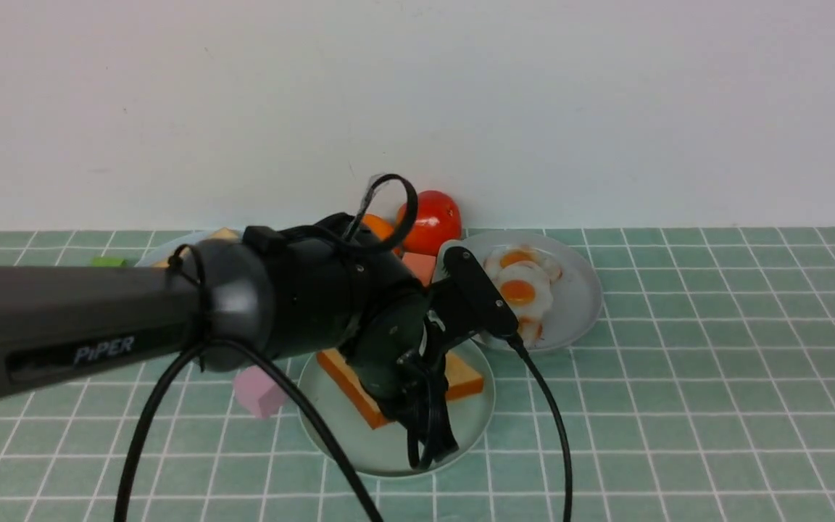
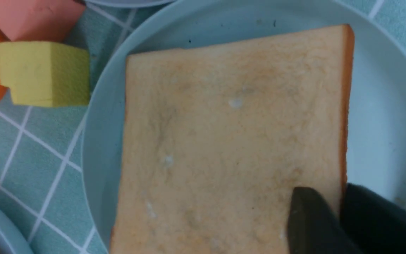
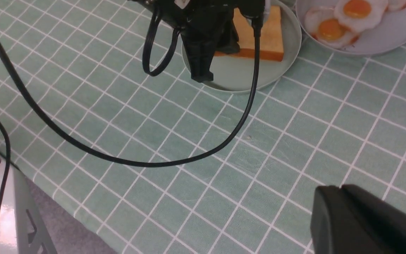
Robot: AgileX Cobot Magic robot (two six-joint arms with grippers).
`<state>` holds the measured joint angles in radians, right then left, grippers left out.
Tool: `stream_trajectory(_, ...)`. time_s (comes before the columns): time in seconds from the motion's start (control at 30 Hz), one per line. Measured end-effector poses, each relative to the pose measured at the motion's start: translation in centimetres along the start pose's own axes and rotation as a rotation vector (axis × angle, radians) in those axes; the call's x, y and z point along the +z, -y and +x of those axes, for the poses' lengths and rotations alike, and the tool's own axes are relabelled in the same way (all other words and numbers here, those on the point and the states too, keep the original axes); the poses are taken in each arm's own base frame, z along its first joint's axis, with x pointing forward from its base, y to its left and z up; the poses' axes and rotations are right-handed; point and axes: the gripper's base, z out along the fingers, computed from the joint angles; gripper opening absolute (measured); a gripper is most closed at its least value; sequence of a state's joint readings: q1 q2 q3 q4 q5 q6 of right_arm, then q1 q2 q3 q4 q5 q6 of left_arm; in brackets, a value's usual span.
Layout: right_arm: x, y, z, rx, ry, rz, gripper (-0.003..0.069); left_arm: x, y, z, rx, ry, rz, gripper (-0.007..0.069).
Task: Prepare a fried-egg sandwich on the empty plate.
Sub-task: Use the left arm to put a slice of bread into the empty plate in the middle, then use the right arm to grab a fried egg
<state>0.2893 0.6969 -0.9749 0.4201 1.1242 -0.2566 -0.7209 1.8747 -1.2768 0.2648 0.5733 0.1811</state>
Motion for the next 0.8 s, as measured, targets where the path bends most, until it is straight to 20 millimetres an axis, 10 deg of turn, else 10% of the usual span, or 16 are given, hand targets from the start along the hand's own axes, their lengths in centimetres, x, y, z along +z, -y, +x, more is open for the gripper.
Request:
stream_trajectory(0.2, 0.2, 0.1, -0.1, 0.018, -0.007, 0.000, 0.0067, -0.2, -0.1, 0.0, -0.067, -0.001, -0.002, 0.0470)
stream_trajectory(0.37, 2.3, 1.0, -0.9, 0.110, -0.072, 0.001, 0.0125, -3.7, -0.1, -0.6, -0.216, 0.005, -0.007, 0.0574)
stream_trajectory(0.53, 6.3, 2.9, -2.4, 0.184, -0.120, 0.020, 0.0190, -13.0, 0.0, -2.3, -0.367, 0.223, -0.015, 0.0435)
stream_trajectory(0.57, 8.3, 3.8, -3.1, 0.212, -0.137, 0.034, 0.0223, -17.6, 0.0, -1.9, -0.421, 0.330, -0.010, 0.0309)
stream_trajectory(0.7, 13.0, 6.7, -4.9, 0.313, -0.195, 0.051, 0.0300, -25.0, 0.0, 1.4, -0.473, 0.480, -0.010, 0.0043)
stream_trajectory(0.8, 16.5, 9.1, -5.9, 0.395, -0.232, 0.039, 0.0332, -28.1, 0.7, 5.7, -0.515, 0.561, -0.007, -0.0013)
